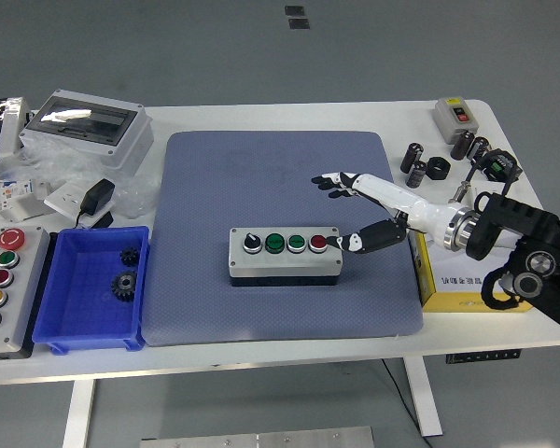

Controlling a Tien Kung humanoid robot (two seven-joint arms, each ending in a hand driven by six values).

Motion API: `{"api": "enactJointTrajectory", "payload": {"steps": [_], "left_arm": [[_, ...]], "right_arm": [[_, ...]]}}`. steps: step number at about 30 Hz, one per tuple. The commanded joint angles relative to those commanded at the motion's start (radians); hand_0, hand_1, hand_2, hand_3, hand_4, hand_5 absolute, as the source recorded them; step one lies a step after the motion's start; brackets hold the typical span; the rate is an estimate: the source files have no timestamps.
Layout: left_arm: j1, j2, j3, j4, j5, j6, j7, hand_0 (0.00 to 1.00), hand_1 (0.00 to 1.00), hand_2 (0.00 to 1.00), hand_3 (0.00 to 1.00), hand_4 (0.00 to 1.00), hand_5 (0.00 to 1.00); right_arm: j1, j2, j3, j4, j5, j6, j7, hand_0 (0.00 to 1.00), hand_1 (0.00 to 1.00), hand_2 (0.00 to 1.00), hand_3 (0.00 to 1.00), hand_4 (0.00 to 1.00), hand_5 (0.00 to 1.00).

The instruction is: Pick up the button,place it on the desk,press the button,press the button

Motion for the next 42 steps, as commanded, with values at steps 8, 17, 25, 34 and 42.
{"api": "enactJointTrajectory", "payload": {"steps": [8, 17, 25, 34, 42], "left_arm": [[0.000, 0.000, 0.000, 0.000, 0.000, 0.000, 0.000, 0.602, 0.600, 0.532, 0.607, 0.635, 0.183], [-0.001, -0.001, -0.001, 0.000, 0.002, -0.001, 0.001, 0.602, 0.600, 0.531, 0.605, 0.629, 0.178], [-0.001, -0.001, -0.001, 0.000, 0.004, -0.001, 0.002, 0.602, 0.600, 0.531, 0.603, 0.624, 0.173], [-0.003, -0.002, 0.001, 0.000, 0.002, -0.002, 0.002, 0.603, 0.600, 0.527, 0.603, 0.621, 0.172], [-0.003, 0.000, 0.001, 0.000, 0.003, -0.002, 0.002, 0.602, 0.600, 0.527, 0.602, 0.621, 0.172]], "right_arm": [[0.006, -0.020, 0.086, 0.060, 0.024, 0.241, -0.209, 0.801, 0.822, 0.859, 0.942, 0.764, 0.159], [0.051, 0.033, 0.029, 0.007, 0.032, 0.301, -0.231, 0.015, 0.151, 0.301, 0.773, 0.293, 0.037], [0.078, 0.074, 0.016, -0.027, 0.020, 0.279, -0.219, 0.002, 0.125, 0.280, 0.771, 0.273, 0.023], [0.097, 0.101, 0.005, -0.055, 0.008, 0.256, -0.208, 0.002, 0.113, 0.254, 0.767, 0.270, 0.036], [0.112, 0.128, -0.023, -0.091, -0.006, 0.234, -0.202, 0.002, 0.109, 0.252, 0.765, 0.269, 0.037]]}}
